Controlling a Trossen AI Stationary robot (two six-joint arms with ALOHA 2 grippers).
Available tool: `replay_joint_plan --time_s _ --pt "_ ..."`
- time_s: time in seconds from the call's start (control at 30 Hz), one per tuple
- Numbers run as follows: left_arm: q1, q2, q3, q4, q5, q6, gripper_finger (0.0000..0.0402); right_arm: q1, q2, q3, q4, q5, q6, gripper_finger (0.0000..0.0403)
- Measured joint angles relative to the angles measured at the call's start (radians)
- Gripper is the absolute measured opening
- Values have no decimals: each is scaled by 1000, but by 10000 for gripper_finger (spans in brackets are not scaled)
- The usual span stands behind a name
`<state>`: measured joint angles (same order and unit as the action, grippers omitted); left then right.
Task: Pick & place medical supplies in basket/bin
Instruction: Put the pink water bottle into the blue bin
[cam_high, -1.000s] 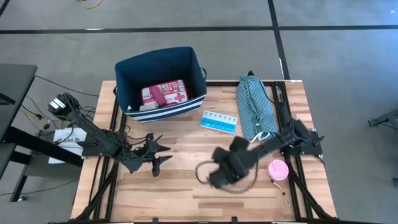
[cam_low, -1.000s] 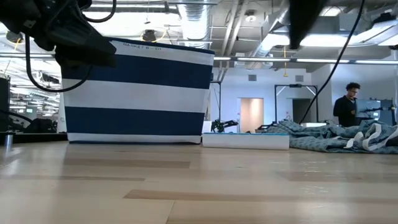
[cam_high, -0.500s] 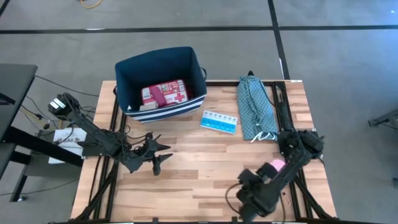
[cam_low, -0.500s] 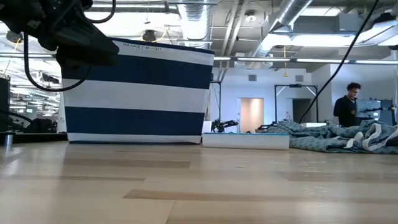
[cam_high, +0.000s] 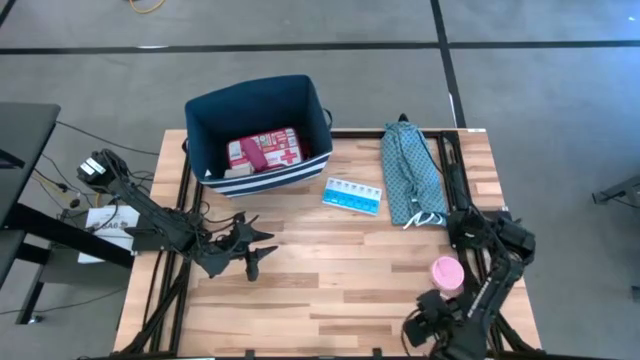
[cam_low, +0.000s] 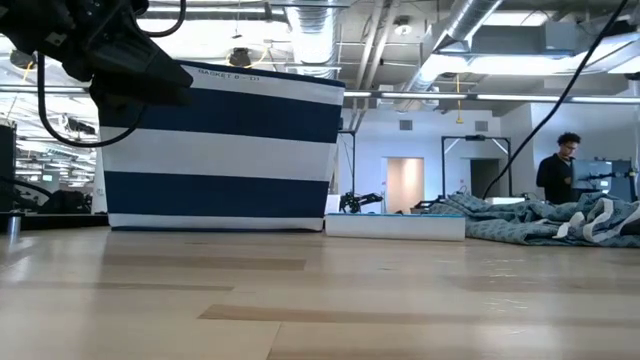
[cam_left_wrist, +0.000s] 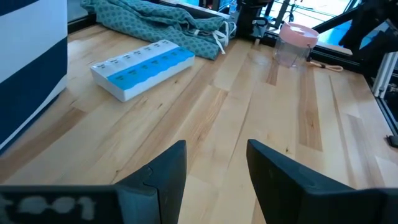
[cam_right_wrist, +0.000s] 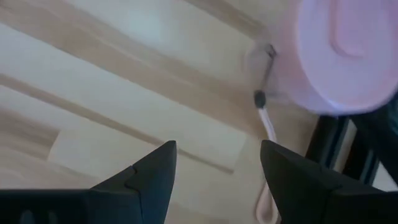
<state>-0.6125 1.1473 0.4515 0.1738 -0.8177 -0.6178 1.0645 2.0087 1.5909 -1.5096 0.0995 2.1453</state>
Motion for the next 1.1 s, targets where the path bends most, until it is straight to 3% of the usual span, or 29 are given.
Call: replay_joint_plan --time_s 0.17,0.4,0.67,1.1 --pt "0 0 0 0 0 0 157 38 2 0 -3 -54 124 228" --pt "0 0 0 0 -1 0 157 64 8 -12 7 -127 152 228" --pt "0 0 0 -4 -2 0 157 40 8 -161 165 -166 151 228" --pt "0 0 0 -3 -2 5 157 33 9 -281 147 -184 208 228"
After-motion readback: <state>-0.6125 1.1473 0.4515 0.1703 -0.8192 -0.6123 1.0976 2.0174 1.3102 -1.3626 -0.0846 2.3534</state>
